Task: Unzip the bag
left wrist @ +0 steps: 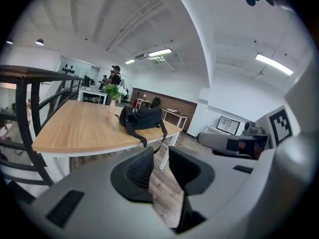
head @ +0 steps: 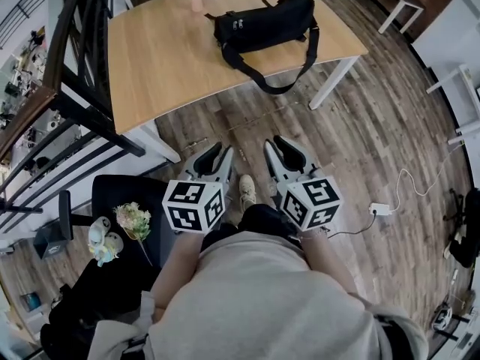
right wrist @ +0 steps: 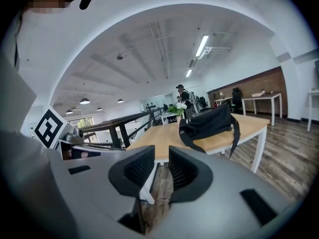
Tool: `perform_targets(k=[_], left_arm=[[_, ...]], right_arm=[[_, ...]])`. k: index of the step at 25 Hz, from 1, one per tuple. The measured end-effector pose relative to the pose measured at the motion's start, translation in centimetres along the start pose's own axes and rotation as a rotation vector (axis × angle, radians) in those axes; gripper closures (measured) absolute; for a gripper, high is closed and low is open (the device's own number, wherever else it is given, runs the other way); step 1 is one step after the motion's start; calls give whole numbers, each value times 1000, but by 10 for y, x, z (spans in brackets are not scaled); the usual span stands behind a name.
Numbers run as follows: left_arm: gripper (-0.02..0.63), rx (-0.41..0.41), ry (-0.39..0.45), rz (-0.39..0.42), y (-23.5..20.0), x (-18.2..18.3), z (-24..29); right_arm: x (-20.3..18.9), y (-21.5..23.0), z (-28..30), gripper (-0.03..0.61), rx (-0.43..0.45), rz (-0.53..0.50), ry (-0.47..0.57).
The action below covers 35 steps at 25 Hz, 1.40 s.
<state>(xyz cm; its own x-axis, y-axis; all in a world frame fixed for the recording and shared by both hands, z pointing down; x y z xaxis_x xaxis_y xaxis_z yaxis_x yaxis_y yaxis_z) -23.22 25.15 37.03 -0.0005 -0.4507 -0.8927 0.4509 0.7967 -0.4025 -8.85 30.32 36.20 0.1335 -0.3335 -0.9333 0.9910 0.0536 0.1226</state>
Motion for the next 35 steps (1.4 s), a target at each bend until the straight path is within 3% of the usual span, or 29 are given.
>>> perform_targets(k=[16, 25, 35], left_arm=[[508, 52, 45, 0, -68, 77, 116], [509, 63, 33, -20, -80, 83, 143], [509, 26, 9, -62, -95, 87, 162]], right_arm=[[75, 60, 133, 511, 94, -24, 23], [79, 77, 156, 511, 107, -11, 15], [72, 93, 165, 511, 45, 24, -29]])
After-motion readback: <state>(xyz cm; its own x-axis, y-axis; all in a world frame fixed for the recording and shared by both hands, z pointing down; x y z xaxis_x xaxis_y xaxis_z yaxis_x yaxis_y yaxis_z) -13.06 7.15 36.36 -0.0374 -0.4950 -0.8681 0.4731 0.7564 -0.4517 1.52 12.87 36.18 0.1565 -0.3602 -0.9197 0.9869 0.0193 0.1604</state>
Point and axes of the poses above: the fingertips, and each gripper's own axes: z forward along the fingers, y to its right, x out of its top, the point moved 5 cm from there along -z, backward along the fingers, and after that the axes turned 15 degrees about -x, right-handed, at the moved point
